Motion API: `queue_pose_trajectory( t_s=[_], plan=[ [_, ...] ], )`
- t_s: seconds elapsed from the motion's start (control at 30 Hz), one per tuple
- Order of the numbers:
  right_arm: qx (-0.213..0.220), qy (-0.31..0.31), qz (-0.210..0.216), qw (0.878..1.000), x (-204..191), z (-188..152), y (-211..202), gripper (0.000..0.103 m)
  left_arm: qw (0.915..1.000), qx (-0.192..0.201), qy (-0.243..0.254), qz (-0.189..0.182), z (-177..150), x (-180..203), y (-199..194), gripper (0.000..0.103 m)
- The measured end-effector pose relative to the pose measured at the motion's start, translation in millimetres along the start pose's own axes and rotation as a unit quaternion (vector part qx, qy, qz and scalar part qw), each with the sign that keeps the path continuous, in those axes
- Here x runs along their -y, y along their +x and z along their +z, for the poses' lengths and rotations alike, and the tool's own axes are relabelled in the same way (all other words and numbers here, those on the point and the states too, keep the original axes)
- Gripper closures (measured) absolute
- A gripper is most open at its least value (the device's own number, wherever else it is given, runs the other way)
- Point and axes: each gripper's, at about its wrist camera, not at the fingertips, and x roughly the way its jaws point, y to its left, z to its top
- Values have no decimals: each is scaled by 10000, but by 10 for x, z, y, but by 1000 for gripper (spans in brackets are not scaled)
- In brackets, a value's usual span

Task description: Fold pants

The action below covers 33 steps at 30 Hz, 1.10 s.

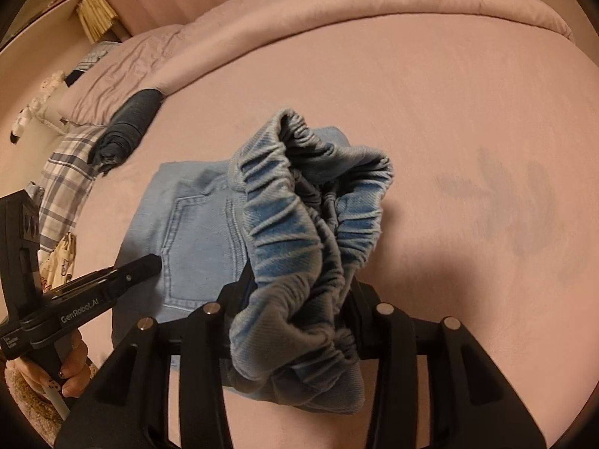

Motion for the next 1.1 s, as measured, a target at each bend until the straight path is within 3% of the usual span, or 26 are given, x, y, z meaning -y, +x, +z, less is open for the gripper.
queue_pose_trajectory(
  t_s=[0.1, 0.23, 0.37, 0.57, 0.67, 0.83, 0.9, 1.1],
  plan=[
    [-82, -72, -310, 9995, -3, -19, 60, 50, 9999, -6, -12, 105, -15, 25, 28, 67],
    [-67, -69, -516, 9986, 21, -50, 85, 44, 9993, 58, -144, 353, -51, -26, 27, 41],
    [-45, -11, -621, 9981, 44, -52, 33, 31, 9993, 52, -254, 286, -117, -70, -40, 40],
    [158, -192, -949, 9952, -51, -116, -172, 29, 9994, 157, -279, -97, -203, -24, -314, 39],
    [399, -316, -1001, 9937, -97, -123, -380, 20, 9983, 256, -364, -365, -240, -3, -508, 30],
    [849, -458, -903, 9912, -229, -134, -773, 14, 9969, 635, -250, -391, -275, 117, -838, 17],
    [966, -500, -854, 9904, -290, -142, -875, 9, 9959, 759, -194, -446, -262, 155, -937, 16],
    [1281, -676, -810, 9861, -493, -179, -1150, 5, 9935, 1079, -46, -369, -321, 293, -1160, 10]
  ],
)
